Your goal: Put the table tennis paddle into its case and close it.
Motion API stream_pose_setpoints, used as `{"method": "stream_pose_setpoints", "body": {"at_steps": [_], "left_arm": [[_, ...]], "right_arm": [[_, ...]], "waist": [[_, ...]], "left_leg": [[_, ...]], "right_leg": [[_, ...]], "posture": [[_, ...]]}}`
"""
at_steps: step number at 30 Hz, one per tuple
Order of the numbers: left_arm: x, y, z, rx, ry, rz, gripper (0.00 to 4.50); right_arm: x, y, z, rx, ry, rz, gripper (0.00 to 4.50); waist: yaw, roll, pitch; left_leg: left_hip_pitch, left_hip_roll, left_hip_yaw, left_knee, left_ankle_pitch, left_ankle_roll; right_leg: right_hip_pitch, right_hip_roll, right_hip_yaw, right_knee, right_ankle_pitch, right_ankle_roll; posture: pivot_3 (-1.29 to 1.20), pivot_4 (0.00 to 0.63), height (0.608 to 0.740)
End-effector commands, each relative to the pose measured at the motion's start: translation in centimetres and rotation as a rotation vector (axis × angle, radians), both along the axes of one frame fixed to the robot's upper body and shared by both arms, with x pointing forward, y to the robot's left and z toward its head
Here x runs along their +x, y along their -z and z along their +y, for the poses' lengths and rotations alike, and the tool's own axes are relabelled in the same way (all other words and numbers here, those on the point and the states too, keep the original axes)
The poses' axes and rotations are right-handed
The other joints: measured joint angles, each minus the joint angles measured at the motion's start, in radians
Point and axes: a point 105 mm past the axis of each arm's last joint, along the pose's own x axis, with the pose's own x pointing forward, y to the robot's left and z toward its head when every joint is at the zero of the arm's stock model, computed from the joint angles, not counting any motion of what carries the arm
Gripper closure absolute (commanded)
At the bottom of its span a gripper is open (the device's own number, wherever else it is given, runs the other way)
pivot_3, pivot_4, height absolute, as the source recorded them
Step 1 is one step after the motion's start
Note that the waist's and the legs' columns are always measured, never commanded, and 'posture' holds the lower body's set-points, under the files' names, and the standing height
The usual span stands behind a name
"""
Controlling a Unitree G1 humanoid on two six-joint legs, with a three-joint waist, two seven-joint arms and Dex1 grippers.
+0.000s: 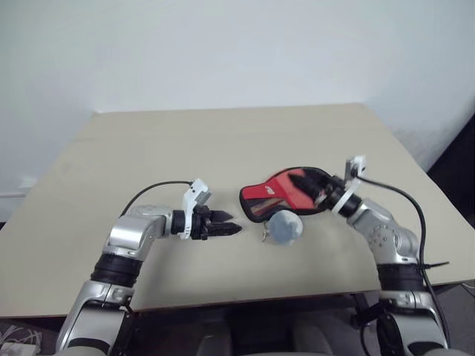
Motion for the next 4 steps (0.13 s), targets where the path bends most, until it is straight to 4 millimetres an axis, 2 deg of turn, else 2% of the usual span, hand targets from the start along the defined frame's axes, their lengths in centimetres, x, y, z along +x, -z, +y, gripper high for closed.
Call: {"method": "stream_pose_setpoints", "body": {"at_steps": [1, 4], "left_arm": [[-0.3, -1.1, 0.5, -0.013, -0.016, -0.039, 1.28], [-0.6, -1.0, 0.7, -0.012, -0.026, -0.036, 1.28]], "right_arm": [[-2.4, -0.6, 0.9, -0.026, -0.165, -0.040, 0.13], [-2.8, 0.6, 1.1, -0.066, -0.196, -0.024, 0.13]], "waist": [[0.001, 0.000, 0.000], [0.001, -0.001, 0.000]], "left_leg": [[0.000, 0.000, 0.000, 0.001, 0.000, 0.000], [0.001, 0.000, 0.000, 0.002, -0.003, -0.004]], "right_leg": [[0.000, 0.000, 0.000, 0.000, -0.001, -0.002], [-0.001, 0.000, 0.000, 0.000, -0.001, -0.003]], "posture": [[0.00, 0.000, 0.740], [0.00, 0.000, 0.740]]}}
